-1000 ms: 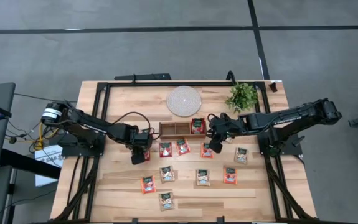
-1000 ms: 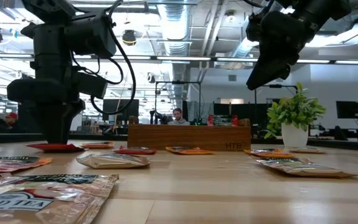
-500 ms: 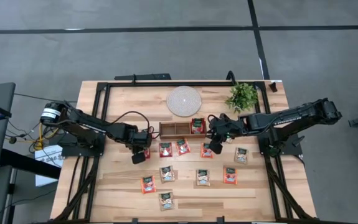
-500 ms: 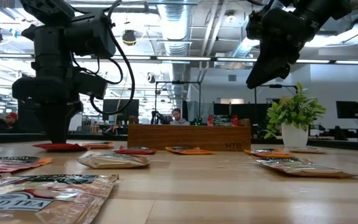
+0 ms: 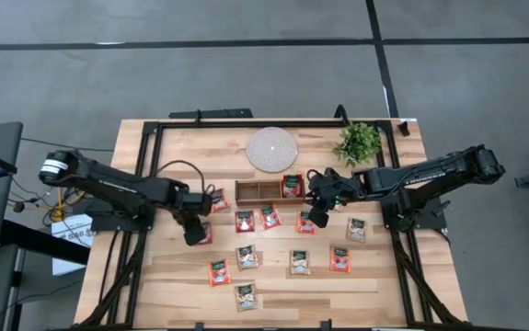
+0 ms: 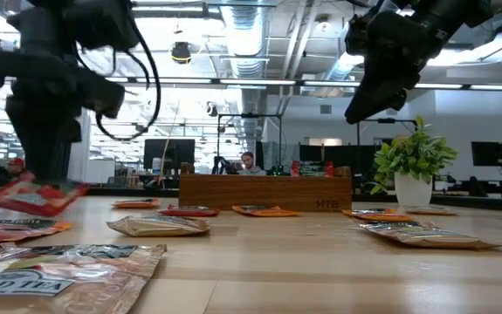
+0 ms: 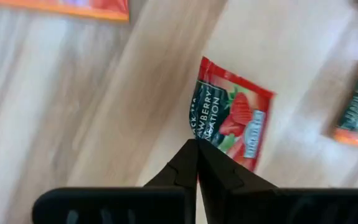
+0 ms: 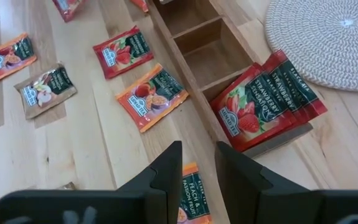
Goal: Pick & Place Tea
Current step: Put the left red tea bag into the right slot of the wooden organizer
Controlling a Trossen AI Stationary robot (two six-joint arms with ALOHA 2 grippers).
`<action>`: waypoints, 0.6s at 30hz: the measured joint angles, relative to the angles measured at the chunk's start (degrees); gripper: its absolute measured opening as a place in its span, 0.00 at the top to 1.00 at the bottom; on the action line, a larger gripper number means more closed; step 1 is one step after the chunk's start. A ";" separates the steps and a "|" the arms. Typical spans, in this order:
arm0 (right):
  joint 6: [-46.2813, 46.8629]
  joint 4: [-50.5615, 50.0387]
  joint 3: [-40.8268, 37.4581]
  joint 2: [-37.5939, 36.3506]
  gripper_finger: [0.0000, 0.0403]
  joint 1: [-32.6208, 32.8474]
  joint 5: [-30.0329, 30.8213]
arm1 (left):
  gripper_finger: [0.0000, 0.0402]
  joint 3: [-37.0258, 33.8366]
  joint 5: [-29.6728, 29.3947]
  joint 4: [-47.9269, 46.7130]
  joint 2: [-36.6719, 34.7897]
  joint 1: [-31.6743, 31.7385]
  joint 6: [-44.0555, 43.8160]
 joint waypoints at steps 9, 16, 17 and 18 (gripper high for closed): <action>0.02 5.62 0.00 0.00 0.79 0.00 0.02 | 1.00 9.82 -8.21 -5.62 -3.21 0.04 2.36; 0.04 13.92 0.00 0.00 0.79 0.00 0.02 | 1.00 20.14 -15.70 -4.97 -0.65 0.10 8.61; 0.04 15.28 0.00 0.00 0.79 0.00 0.04 | 1.00 21.39 -16.49 -4.87 -0.04 0.10 9.85; 0.04 16.49 0.00 0.00 0.79 0.00 0.03 | 1.00 22.56 -17.16 -4.72 0.59 0.10 11.22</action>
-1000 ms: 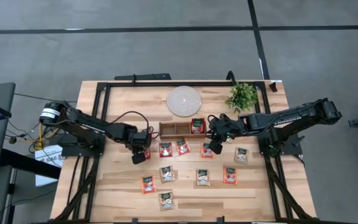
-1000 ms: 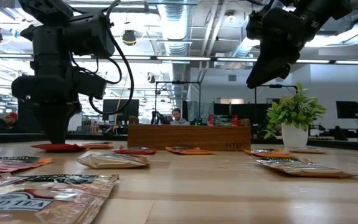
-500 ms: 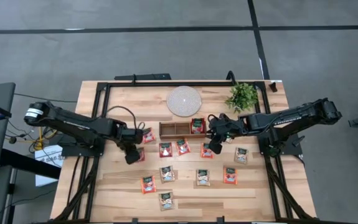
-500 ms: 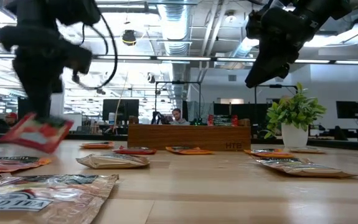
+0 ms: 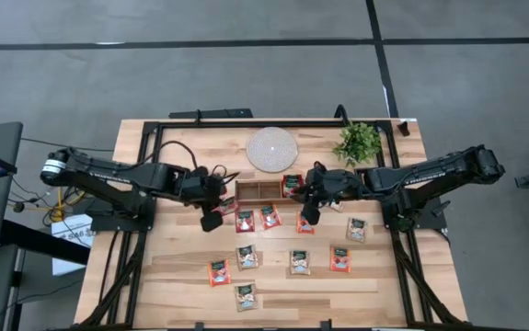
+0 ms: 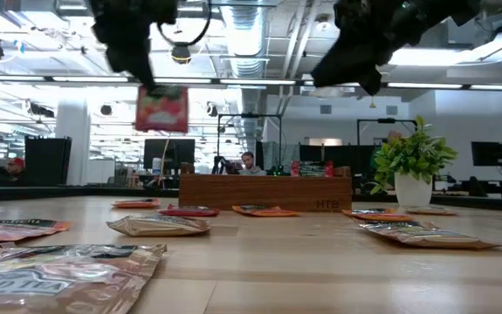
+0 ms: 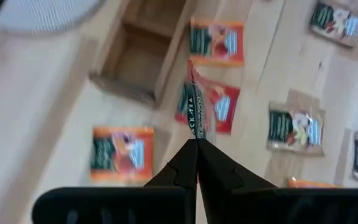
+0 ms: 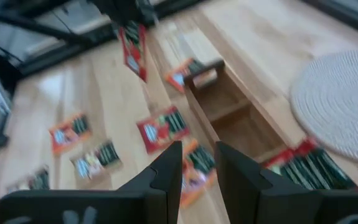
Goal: Pick & Place Tea
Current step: Put the left red tea bag into the right slot of the wooden organizer
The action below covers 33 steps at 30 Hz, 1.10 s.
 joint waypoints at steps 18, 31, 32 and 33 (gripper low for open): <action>-0.11 7.74 -0.02 0.33 0.73 -1.38 -0.03 | 1.00 17.67 -4.03 9.96 16.90 0.04 23.58; -3.04 9.09 -0.02 0.33 0.46 -1.16 -1.47 | 1.00 18.99 -3.92 14.66 19.23 1.04 26.59; -3.05 9.05 -0.02 0.33 0.46 -1.16 -1.87 | 1.00 19.06 -3.94 15.20 19.41 1.05 26.59; -3.04 9.02 -0.02 0.33 0.46 -1.16 -1.97 | 1.00 19.06 -3.94 15.06 19.50 1.05 26.69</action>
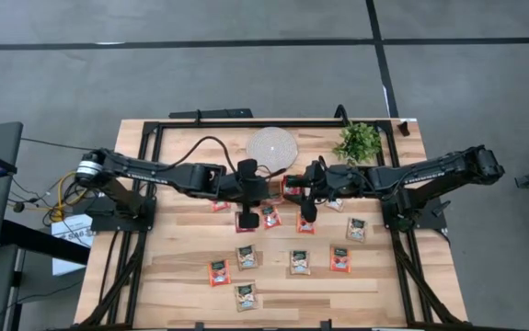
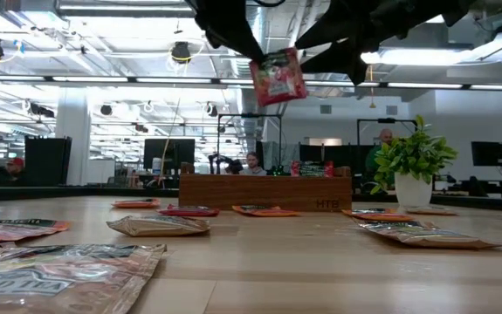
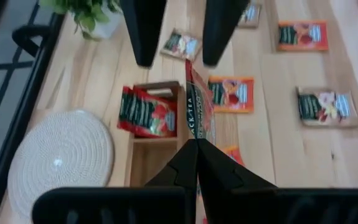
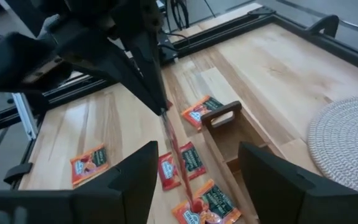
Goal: Pick & Place Tea
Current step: Put the left red tea bag into the right slot of the wooden organizer
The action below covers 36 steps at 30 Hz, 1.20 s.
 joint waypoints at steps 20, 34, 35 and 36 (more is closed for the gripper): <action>0.02 2.34 0.00 0.00 0.57 -1.13 -4.16 | 1.00 -0.09 0.07 5.06 0.55 0.00 1.85; 0.02 2.38 0.00 0.00 0.97 -1.22 -5.49 | 1.00 -0.09 0.07 7.14 0.53 0.03 2.85; 0.02 2.42 0.00 0.00 0.98 -1.22 -5.51 | 1.00 -0.08 0.07 7.15 0.54 0.04 2.85; 0.06 2.43 0.00 0.00 0.98 -1.22 -5.50 | 1.00 -0.08 0.07 7.14 0.53 0.04 2.85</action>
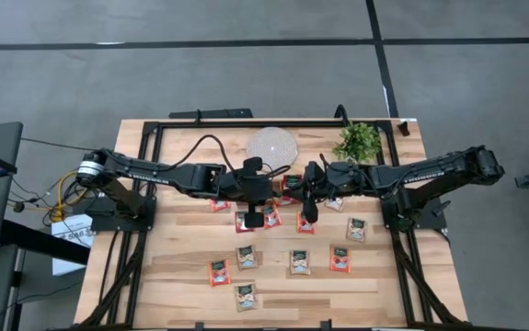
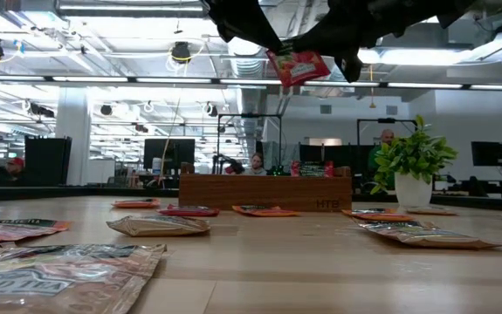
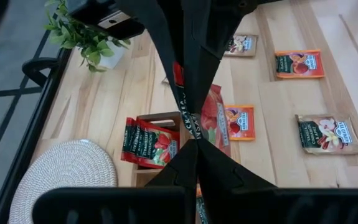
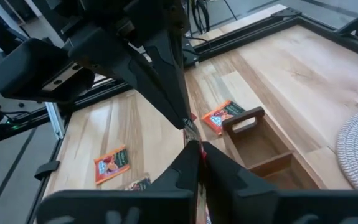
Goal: Pick & Place Tea
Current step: Put the left red tea bag into the right slot of the wooden organizer
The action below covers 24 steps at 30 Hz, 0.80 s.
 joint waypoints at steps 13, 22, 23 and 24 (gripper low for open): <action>1.47 0.09 0.00 0.00 1.00 -0.02 0.73 | 1.00 0.01 -3.16 0.04 0.00 -0.02 -0.76; 2.57 -0.06 0.02 0.00 1.00 -0.02 3.48 | 1.00 0.02 -8.64 -0.61 0.00 -0.06 -0.61; 2.60 -0.12 0.02 0.01 1.00 -0.04 3.80 | 1.00 0.02 -9.60 -1.07 0.00 -0.07 -0.57; 2.89 -0.23 0.02 0.02 1.00 -0.04 4.40 | 1.00 0.02 -10.46 -1.51 -0.02 -0.08 -0.51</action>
